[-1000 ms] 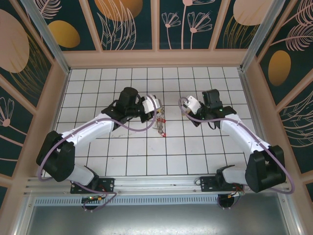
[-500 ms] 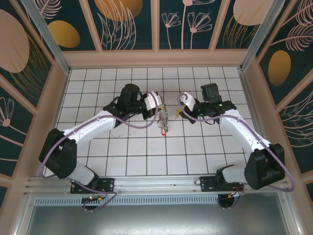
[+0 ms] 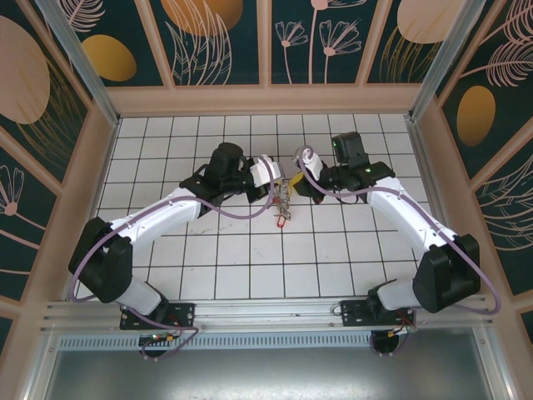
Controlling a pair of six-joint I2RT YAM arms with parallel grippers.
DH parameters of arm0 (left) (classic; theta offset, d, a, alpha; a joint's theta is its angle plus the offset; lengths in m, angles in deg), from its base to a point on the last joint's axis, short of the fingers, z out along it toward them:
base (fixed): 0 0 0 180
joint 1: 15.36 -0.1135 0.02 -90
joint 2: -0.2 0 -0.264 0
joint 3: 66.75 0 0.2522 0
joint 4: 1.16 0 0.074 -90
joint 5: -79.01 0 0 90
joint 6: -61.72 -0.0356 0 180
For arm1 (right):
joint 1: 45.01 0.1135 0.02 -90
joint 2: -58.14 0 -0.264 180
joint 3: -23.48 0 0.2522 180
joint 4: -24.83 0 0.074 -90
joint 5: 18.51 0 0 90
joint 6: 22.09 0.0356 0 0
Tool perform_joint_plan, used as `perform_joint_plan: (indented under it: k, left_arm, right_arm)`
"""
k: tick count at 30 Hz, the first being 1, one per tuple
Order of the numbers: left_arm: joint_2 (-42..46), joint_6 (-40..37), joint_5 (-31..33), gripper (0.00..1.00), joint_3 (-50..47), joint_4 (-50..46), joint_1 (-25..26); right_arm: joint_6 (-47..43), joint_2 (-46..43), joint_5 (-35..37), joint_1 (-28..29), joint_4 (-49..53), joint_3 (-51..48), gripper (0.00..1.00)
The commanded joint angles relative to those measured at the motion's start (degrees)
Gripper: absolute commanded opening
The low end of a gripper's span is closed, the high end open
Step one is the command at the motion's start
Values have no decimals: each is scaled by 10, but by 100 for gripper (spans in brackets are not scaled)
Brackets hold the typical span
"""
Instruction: Put the keys on the keyring
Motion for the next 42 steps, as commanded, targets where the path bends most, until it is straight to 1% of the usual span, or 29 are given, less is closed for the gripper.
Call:
perform_joint_plan:
  k: [1,12,21,26,29,31,35,37,42]
  left_arm:
    - [2,4,5,0,21,22,4]
    - [3,-8,-3,0,21,19,9]
    - [14,7,-17,0,6,54,10]
    - [22,26,-49,0,-16,93,10]
    - [25,41,-57,0,-35,132,10]
    - [24,60,-67,0,-43,156,9]
    - [19,120,-113,0,-70,241,9]
    - [17,141,-119,0,-85,276,10]
    - [16,147,-133,0,-91,290,9]
  right_arm:
    - [20,7,-21,5,0,22,0]
    - [35,36,-42,5,6,50,0]
    - [52,52,-27,-2,13,50,0]
    - [105,48,-83,-32,-18,28,0]
    - [104,55,-121,-43,-3,30,0]
    - [86,65,-145,-47,25,39,0]
    - [61,68,-171,-48,52,44,8]
    - [52,65,-178,-51,58,46,12]
    - [41,43,-153,-70,56,43,26]
